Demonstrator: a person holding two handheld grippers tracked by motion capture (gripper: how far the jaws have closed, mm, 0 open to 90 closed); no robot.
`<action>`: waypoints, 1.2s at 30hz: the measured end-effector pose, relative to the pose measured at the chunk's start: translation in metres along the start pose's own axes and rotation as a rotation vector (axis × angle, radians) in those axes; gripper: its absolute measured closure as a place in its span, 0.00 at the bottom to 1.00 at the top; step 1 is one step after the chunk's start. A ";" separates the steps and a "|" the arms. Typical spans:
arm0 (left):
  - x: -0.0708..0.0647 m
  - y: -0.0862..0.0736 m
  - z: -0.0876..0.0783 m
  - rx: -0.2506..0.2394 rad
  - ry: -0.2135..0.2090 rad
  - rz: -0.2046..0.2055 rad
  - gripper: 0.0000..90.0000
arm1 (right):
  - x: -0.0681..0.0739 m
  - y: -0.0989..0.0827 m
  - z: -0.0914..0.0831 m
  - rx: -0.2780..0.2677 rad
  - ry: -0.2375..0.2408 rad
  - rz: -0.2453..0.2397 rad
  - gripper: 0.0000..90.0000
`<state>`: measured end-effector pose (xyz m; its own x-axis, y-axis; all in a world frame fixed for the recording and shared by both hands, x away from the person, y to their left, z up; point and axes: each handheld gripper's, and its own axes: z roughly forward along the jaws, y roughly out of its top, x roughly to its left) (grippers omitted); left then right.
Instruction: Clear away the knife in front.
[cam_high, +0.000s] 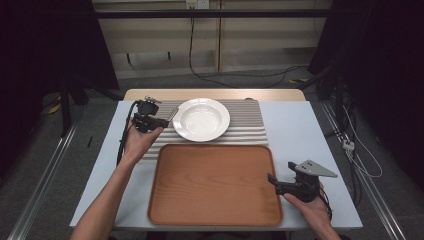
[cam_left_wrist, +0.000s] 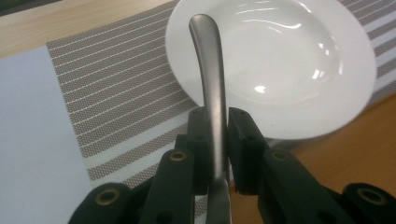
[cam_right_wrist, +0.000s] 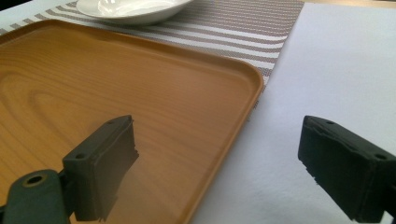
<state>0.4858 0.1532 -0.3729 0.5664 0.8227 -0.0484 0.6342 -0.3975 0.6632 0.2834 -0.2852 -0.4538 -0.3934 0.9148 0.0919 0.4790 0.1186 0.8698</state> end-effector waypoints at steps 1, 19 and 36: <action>-0.003 -0.001 -0.002 -0.002 -0.001 0.010 0.89 | 0.000 0.000 0.000 0.000 -0.001 0.001 0.12; -0.040 -0.021 -0.017 -0.004 -0.057 0.024 0.89 | 0.001 0.000 0.000 0.002 -0.003 -0.005 0.12; -0.069 -0.048 -0.026 0.047 -0.098 0.055 0.89 | 0.003 0.001 0.001 0.005 -0.001 -0.017 0.12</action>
<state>0.4028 0.1261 -0.3821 0.6486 0.7561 -0.0875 0.6234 -0.4617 0.6311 0.2834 -0.2819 -0.4535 -0.4009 0.9129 0.0769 0.4762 0.1359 0.8688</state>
